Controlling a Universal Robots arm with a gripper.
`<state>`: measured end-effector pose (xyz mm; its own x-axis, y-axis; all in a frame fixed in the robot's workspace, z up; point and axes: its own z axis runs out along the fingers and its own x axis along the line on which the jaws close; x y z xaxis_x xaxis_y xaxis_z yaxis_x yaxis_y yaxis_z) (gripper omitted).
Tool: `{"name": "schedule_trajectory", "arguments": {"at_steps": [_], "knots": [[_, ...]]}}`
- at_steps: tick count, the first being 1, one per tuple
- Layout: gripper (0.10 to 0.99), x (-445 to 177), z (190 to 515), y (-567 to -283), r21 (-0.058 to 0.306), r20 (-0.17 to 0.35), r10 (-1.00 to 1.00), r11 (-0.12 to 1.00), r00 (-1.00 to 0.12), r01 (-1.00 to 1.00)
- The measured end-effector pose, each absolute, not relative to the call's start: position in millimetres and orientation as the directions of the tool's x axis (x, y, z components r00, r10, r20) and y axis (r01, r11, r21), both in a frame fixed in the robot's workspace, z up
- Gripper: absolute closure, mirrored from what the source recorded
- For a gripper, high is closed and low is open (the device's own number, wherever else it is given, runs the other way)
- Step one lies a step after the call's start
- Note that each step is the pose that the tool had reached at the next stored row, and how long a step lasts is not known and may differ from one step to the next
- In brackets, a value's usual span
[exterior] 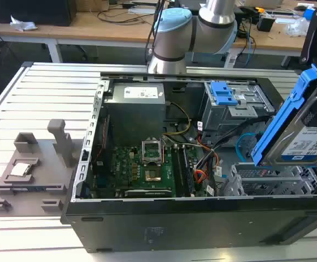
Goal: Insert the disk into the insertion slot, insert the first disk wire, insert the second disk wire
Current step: 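Insert the disk into the insertion slot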
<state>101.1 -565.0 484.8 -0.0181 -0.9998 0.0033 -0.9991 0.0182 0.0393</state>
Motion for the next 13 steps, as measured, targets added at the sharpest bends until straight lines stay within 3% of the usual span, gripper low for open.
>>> {"name": "schedule_trajectory", "arguments": {"at_steps": [13], "knots": [[0.722, 100.6, 458.5, -565.2, 0.039, 0.003, -1.0, 0.017, -0.017, -0.999]]}}
